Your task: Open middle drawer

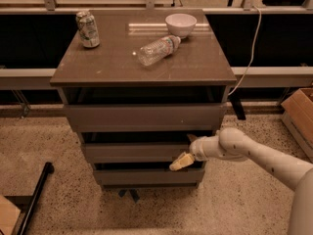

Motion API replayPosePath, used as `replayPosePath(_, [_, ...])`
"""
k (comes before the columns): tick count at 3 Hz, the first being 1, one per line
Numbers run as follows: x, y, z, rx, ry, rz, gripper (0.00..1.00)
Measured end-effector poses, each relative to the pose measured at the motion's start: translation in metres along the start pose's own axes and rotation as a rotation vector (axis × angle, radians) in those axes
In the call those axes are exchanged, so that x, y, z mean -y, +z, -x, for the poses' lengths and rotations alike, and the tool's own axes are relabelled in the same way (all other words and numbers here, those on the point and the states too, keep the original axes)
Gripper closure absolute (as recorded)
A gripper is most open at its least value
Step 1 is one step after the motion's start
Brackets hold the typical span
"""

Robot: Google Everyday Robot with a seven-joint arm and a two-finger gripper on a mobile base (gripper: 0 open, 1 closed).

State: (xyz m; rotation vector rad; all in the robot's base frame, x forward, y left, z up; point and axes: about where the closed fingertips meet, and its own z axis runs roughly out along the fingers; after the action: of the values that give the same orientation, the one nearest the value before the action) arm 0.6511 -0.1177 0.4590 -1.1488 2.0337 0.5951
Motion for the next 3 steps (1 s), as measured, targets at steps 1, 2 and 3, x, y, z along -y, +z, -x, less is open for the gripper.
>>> replayPosePath(1, [0.0, 0.0, 0.0, 0.0, 0.0, 0.0, 0.0])
replayPosePath(2, [-0.001, 0.019, -0.003, 0.003, 0.005, 0.025, 0.27])
replayPosePath(3, [0.0, 0.025, -0.006, -0.003, 0.013, 0.034, 0.5])
